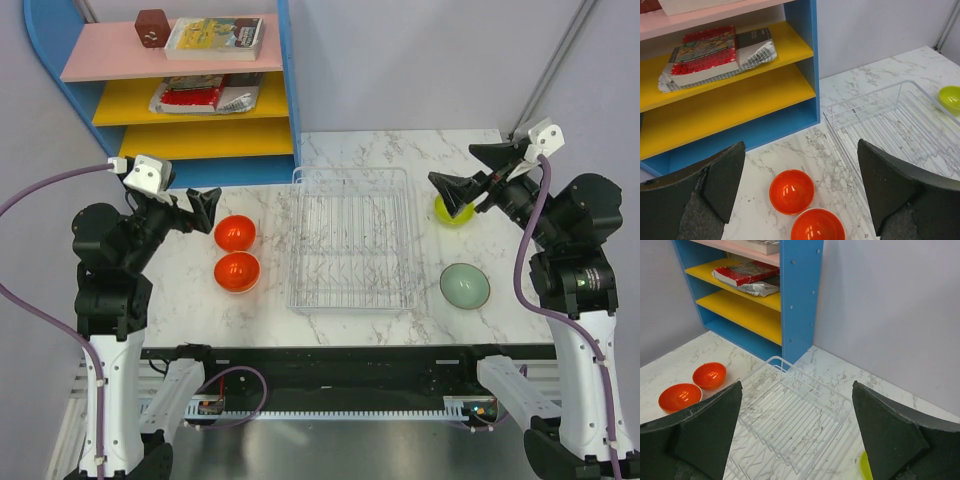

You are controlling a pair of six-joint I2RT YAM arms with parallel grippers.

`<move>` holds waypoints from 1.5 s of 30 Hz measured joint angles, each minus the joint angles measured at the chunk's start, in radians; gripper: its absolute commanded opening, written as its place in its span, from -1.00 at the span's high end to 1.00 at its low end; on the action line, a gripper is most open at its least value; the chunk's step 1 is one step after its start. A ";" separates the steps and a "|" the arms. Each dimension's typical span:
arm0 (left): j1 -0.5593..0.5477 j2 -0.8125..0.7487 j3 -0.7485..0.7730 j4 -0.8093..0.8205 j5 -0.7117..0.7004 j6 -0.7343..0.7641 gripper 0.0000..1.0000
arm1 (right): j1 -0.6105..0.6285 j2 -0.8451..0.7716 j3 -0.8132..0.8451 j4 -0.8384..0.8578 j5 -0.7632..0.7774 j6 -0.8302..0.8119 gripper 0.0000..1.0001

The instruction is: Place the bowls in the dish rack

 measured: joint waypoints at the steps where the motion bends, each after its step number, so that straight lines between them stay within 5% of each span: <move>1: 0.004 0.000 0.000 0.000 0.000 0.000 -0.99 | 0.000 0.002 0.000 -0.001 -0.001 0.000 -0.96; 14: 0.033 0.012 0.002 0.005 0.001 0.001 -0.99 | 0.000 0.013 0.000 -0.011 -0.017 -0.081 -0.96; 21: 0.033 0.086 0.023 -0.007 0.008 0.063 -0.99 | 0.000 0.206 0.156 -0.246 0.151 -0.259 -0.96; 29: 0.033 0.135 -0.131 -0.007 0.011 0.106 -0.99 | -0.002 0.269 0.009 -0.405 0.314 -0.379 -0.96; 45: 0.033 0.065 -0.243 0.007 0.085 0.113 -0.99 | -0.003 0.629 -0.095 -0.259 0.351 -0.415 -0.45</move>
